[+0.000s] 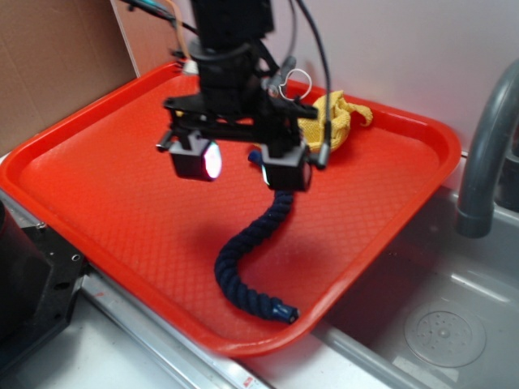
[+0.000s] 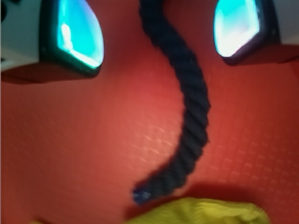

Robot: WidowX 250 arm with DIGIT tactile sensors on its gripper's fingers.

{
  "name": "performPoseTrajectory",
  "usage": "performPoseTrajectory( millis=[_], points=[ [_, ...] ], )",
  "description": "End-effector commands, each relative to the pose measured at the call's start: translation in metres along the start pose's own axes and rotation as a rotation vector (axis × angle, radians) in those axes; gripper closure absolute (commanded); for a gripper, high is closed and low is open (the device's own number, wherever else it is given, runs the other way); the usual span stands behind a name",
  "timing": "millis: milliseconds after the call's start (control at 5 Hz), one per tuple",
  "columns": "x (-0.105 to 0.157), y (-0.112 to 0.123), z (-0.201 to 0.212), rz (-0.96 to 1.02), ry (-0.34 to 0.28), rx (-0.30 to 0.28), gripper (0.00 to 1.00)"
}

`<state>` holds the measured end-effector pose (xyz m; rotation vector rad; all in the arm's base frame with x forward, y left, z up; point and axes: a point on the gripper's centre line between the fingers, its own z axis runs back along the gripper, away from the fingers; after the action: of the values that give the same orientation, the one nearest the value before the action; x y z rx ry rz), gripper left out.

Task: Grab the blue rope.

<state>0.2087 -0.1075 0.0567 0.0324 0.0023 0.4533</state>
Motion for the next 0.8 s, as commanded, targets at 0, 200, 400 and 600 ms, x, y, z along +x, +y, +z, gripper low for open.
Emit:
performPoseTrajectory(
  millis=[0,200,400,600],
  points=[
    [0.017,-0.024,-0.030,-0.193,0.045,-0.059,0.00],
    [0.020,-0.023,-0.032,-0.188,0.041,-0.079,0.00],
    [0.021,-0.023,-0.041,-0.134,0.095,-0.089,1.00],
    [0.021,-0.023,-0.041,-0.143,0.102,-0.086,1.00]
  ],
)
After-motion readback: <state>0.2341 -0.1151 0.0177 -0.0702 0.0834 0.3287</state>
